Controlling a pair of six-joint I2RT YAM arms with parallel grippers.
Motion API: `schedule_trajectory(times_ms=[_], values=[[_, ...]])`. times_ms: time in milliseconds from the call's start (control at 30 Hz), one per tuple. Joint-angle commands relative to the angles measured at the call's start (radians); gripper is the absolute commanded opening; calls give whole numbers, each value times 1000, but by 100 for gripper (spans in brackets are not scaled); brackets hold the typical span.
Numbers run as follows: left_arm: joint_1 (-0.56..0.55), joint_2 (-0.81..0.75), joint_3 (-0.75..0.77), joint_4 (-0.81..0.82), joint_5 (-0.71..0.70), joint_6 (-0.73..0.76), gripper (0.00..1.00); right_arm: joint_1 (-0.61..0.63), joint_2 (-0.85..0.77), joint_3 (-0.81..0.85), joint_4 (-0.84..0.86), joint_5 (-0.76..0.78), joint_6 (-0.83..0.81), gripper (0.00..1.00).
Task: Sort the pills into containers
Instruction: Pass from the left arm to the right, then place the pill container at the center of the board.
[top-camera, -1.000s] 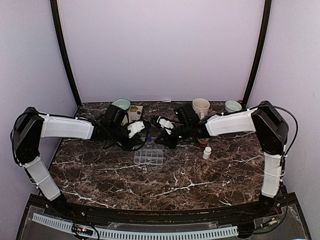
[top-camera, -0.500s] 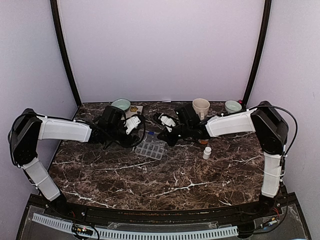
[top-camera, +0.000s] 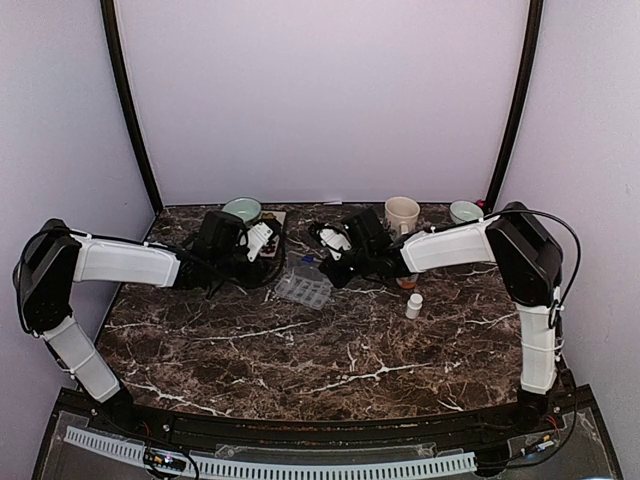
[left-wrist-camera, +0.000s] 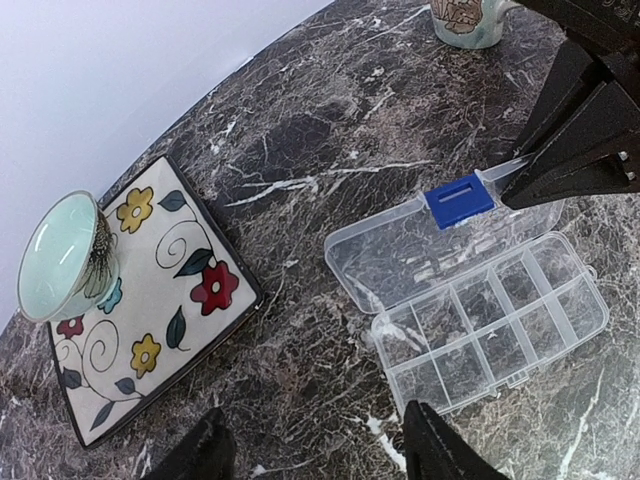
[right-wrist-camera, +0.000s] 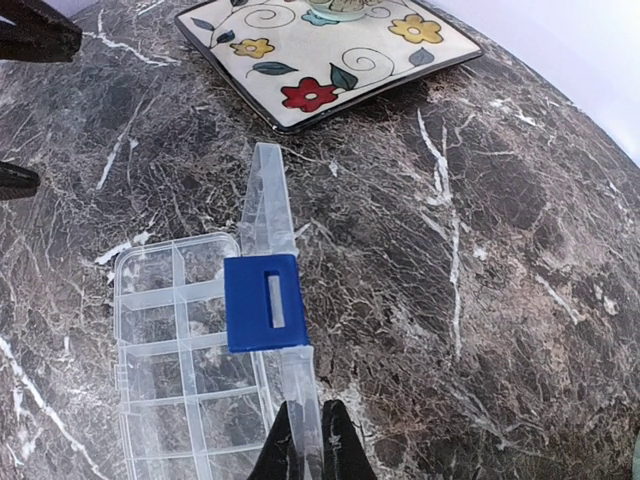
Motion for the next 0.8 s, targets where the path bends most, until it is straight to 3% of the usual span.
schedule_trajectory(times_ms=[0, 633, 767], values=[[-3, -28, -26, 27, 0, -48, 60, -8, -4, -25, 40, 54, 53, 0], [-19, -46, -70, 34, 34, -194, 61, 3, -133, -184, 184, 63, 139, 14], [-20, -43, -72, 38, 61, -230, 66, 8, -141, -202, 200, 73, 146, 16]])
